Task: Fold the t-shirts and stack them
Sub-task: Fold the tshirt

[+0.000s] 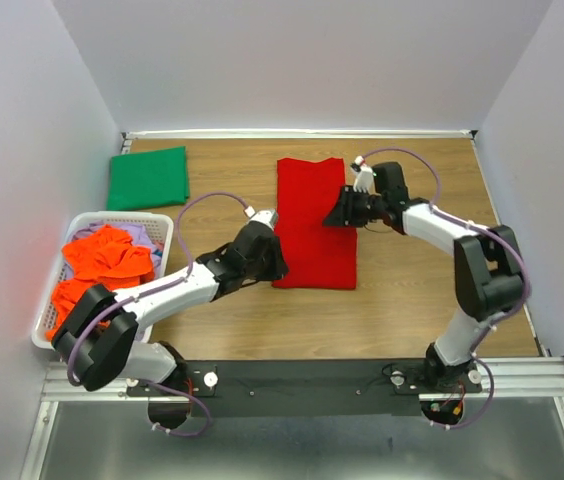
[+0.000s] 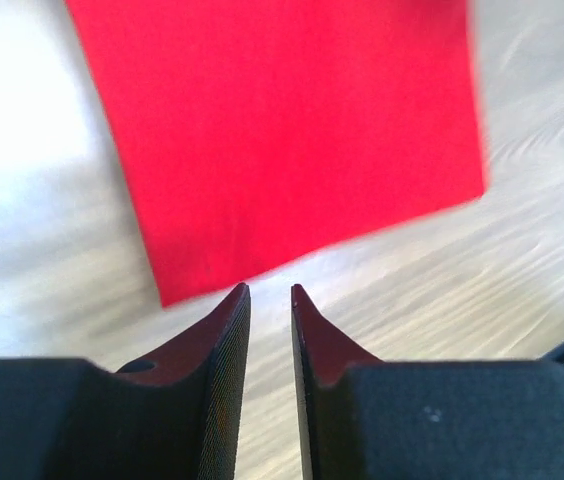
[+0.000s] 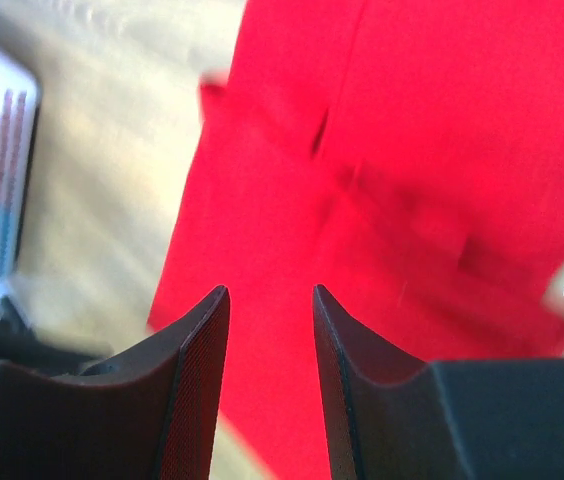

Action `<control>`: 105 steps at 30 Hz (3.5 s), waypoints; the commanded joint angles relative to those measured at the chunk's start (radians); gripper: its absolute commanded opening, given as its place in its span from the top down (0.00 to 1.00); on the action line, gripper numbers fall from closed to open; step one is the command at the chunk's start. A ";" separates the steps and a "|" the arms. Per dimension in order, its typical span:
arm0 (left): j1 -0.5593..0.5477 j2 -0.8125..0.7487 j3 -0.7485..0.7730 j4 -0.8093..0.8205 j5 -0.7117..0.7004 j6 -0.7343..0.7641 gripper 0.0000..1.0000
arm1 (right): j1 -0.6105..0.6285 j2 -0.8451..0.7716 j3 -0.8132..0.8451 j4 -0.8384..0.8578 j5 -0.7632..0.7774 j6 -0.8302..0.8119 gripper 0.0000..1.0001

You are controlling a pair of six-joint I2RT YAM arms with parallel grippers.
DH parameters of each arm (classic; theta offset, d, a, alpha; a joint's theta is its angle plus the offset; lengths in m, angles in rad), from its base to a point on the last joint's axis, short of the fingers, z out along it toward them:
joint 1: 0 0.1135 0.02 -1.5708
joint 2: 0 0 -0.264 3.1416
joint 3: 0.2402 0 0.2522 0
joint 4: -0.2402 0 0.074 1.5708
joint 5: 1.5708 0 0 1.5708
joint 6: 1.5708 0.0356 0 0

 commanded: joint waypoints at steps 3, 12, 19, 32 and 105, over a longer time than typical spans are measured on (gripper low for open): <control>0.093 -0.054 0.007 0.100 0.015 0.046 0.69 | 0.007 -0.187 -0.222 0.006 -0.065 0.074 0.54; 0.130 0.127 -0.037 0.180 0.200 0.048 0.70 | 0.006 -0.237 -0.529 0.107 -0.114 0.084 0.53; 0.151 0.124 -0.183 0.217 0.205 -0.016 0.72 | -0.025 -0.289 -0.659 0.149 -0.019 0.114 0.54; 0.254 0.113 0.076 0.160 0.173 0.095 0.70 | -0.076 -0.260 -0.356 0.146 -0.082 0.164 0.56; -0.007 -0.057 0.027 -0.236 -0.185 0.074 0.34 | 0.323 -0.206 -0.381 -0.447 0.786 0.473 0.78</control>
